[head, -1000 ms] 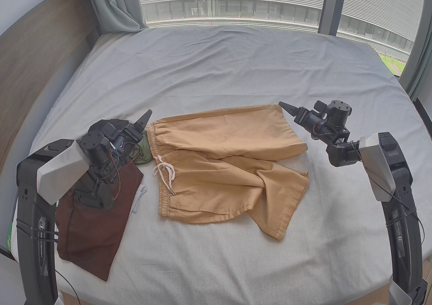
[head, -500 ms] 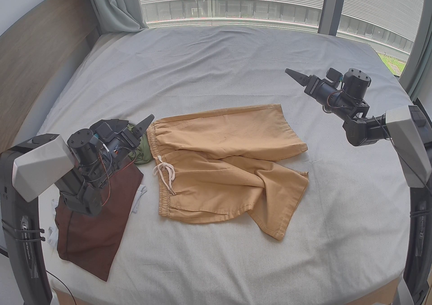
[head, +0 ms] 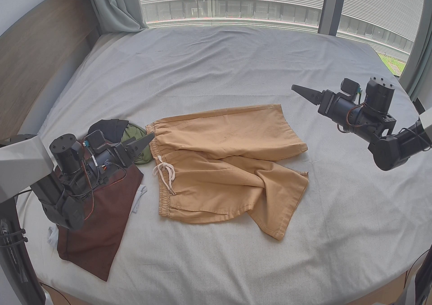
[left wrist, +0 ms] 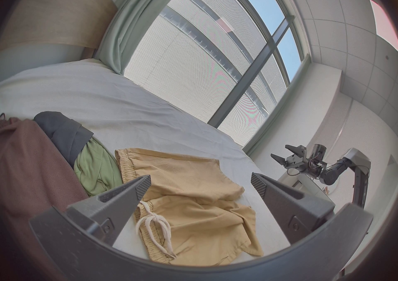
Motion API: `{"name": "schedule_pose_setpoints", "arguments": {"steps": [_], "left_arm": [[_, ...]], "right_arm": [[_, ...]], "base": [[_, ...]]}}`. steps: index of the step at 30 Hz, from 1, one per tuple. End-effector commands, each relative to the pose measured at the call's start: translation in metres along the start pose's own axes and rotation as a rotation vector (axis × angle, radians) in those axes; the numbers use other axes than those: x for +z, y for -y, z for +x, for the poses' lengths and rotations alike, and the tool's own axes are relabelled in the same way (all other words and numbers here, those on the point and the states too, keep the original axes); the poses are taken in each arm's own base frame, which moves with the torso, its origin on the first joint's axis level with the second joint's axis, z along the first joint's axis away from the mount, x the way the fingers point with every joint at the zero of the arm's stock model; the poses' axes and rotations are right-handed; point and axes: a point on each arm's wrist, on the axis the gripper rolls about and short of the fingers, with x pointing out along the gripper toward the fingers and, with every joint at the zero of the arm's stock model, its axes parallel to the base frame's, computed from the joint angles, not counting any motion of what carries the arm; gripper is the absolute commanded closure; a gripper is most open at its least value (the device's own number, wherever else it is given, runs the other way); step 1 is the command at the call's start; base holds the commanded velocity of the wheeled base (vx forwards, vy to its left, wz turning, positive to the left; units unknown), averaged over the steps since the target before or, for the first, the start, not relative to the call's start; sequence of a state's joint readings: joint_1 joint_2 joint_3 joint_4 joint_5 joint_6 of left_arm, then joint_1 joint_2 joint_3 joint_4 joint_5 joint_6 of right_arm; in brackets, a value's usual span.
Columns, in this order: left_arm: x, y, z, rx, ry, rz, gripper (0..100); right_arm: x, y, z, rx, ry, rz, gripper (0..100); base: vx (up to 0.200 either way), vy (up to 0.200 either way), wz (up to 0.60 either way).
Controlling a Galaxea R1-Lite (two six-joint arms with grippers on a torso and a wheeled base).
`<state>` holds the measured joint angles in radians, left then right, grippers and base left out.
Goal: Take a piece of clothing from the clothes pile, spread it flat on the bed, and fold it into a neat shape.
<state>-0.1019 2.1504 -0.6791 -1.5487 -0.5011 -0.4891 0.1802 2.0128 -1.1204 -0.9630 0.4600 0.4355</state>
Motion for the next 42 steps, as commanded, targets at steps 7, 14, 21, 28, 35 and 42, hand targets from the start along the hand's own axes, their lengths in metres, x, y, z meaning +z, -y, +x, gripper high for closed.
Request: {"name": "schedule_pose_setpoints", "arguments": {"steps": [7, 14, 21, 28, 35, 42], "left_arm": [[0.008, 0.017, -0.015, -0.037, -0.012, 0.047, 0], [0.004, 0.016, -0.018, -0.035, -0.032, 0.037, 0], [-0.014, 0.013, -0.030, -0.064, -0.124, 0.097, 0], [-0.027, 0.010, -0.031, -0.069, -0.169, 0.102, 0], [-0.026, 0.011, -0.031, -0.072, -0.165, 0.104, 0], [-0.027, 0.009, -0.029, -0.069, -0.167, 0.100, 0]], "right_arm": [[-0.021, -0.033, -0.065, 0.002, -0.042, 0.012, 0], [-0.018, -0.038, -0.079, 0.012, -0.017, 0.005, 0], [-0.029, -0.020, -0.083, -0.046, -0.052, 0.029, 0], [-0.046, 0.001, -0.079, -0.099, -0.103, 0.067, 0], [-0.065, 0.014, -0.072, -0.124, -0.160, 0.104, 0], [-0.086, 0.034, -0.069, -0.167, -0.203, 0.212, 0]], "base": [[0.000, 0.000, 0.00], [0.000, 0.000, 0.00], [0.000, 0.000, 0.00], [0.000, 0.000, 0.00], [0.000, 0.000, 0.00], [0.000, 0.000, 0.00]]}}
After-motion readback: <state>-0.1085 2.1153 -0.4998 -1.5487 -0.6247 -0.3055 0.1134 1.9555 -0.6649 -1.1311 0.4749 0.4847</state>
